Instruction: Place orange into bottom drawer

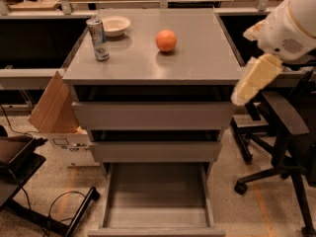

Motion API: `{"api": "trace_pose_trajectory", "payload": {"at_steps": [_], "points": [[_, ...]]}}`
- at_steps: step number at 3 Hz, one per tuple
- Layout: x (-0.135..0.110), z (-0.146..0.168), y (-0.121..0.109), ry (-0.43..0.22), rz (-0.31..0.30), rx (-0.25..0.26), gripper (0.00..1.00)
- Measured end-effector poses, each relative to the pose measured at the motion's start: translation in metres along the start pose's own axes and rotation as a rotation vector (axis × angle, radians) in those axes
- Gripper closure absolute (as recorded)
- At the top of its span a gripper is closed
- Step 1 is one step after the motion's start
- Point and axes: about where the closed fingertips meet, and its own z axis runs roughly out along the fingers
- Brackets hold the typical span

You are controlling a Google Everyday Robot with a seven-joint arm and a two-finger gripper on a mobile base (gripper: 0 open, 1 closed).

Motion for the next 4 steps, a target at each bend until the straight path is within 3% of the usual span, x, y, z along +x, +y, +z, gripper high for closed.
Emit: {"api": "trace_pose_trajectory", "payload": {"at_steps": [1, 2, 4], "points": [[-0.030, 0.026, -0.040, -0.164, 0.064, 0.049, 0.00], [-0.054, 0.042, -0.064, -0.280, 0.112, 0.086, 0.00], [-0.054, 0.043, -0.065, -0.320, 0.143, 0.116, 0.00]]}}
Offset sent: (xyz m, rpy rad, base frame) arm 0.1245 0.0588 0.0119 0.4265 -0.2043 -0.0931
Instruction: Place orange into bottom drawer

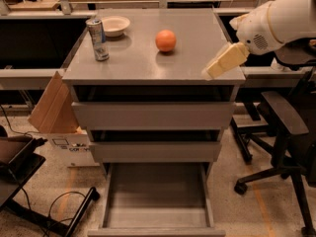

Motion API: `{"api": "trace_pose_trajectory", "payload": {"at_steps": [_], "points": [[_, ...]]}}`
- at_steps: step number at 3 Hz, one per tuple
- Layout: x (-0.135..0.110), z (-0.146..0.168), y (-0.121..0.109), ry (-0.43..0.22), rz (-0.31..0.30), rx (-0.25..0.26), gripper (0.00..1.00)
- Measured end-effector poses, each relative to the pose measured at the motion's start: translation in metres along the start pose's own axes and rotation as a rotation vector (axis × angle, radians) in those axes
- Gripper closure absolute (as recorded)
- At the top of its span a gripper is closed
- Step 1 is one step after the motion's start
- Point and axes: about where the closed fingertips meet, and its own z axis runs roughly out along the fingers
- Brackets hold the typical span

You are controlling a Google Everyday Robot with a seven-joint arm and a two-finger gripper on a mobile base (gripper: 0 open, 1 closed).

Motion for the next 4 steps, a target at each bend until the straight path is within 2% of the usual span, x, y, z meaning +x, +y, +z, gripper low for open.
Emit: {"api": "trace_pose_trajectory", "payload": {"at_steps": [1, 2, 3, 4], "points": [[-0.013, 0.028, -0.001, -0.048, 0.032, -0.016, 0.00], [-0.040, 0.072, 0.001, -0.059, 0.042, -0.058, 0.00], [-0.057, 0.105, 0.001, -0.065, 0.053, -0.076, 0.00], [-0.070, 0.141, -0.010, -0.081, 0.009, -0.059, 0.00]]}}
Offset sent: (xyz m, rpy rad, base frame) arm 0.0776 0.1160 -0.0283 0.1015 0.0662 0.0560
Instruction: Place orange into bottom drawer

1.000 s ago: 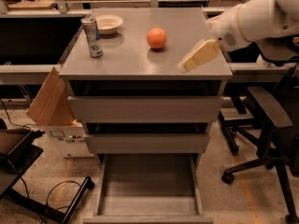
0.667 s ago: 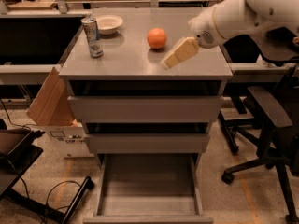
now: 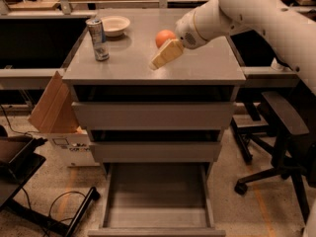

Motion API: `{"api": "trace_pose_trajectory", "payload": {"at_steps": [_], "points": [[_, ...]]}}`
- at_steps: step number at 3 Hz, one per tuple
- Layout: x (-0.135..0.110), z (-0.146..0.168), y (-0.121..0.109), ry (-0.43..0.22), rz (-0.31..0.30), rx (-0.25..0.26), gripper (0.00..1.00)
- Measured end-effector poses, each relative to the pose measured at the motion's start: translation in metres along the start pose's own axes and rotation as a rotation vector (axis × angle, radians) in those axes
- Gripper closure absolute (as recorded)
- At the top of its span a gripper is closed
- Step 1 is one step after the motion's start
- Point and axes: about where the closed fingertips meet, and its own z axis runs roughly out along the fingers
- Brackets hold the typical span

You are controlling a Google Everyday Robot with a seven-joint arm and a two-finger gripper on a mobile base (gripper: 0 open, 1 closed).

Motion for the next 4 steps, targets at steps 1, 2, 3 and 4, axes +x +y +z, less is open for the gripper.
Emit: {"api": "trace_pose_trajectory", "payload": {"at_steps": [1, 2, 3, 4], "points": [[-0.005, 0.033, -0.023, 0.007, -0.063, 0.006, 0.00], [-0.009, 0.063, -0.049, 0.014, -0.093, -0.004, 0.00], [-0.008, 0.087, -0.075, 0.029, -0.088, -0.011, 0.00], [-0.007, 0.100, -0.095, 0.039, -0.066, -0.001, 0.00]]}}
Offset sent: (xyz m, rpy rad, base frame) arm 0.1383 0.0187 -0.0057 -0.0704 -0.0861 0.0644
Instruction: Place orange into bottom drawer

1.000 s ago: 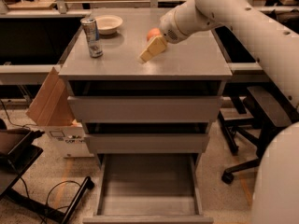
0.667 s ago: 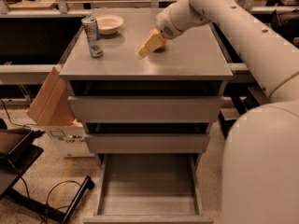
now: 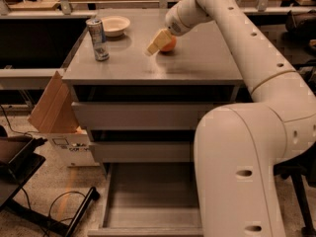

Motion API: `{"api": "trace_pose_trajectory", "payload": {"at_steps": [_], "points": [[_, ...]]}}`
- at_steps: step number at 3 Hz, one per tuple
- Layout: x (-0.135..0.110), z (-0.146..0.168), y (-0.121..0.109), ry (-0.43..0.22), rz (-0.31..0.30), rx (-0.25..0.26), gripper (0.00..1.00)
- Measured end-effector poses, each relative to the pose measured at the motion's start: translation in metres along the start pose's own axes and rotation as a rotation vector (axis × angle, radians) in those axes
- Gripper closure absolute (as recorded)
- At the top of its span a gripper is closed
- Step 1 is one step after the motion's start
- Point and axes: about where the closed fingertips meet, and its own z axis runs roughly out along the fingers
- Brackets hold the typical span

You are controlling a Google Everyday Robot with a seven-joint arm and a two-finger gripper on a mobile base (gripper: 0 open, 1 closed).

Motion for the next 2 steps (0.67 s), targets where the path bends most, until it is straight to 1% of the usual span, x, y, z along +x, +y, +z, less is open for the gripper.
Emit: {"api": "trace_pose_trajectory", "payload": {"at_steps": [1, 2], "points": [[0.010, 0.011, -0.013, 0.007, 0.049, 0.009, 0.00], [0.023, 0.022, -0.017, 0.021, 0.099, 0.008, 0.00]]}}
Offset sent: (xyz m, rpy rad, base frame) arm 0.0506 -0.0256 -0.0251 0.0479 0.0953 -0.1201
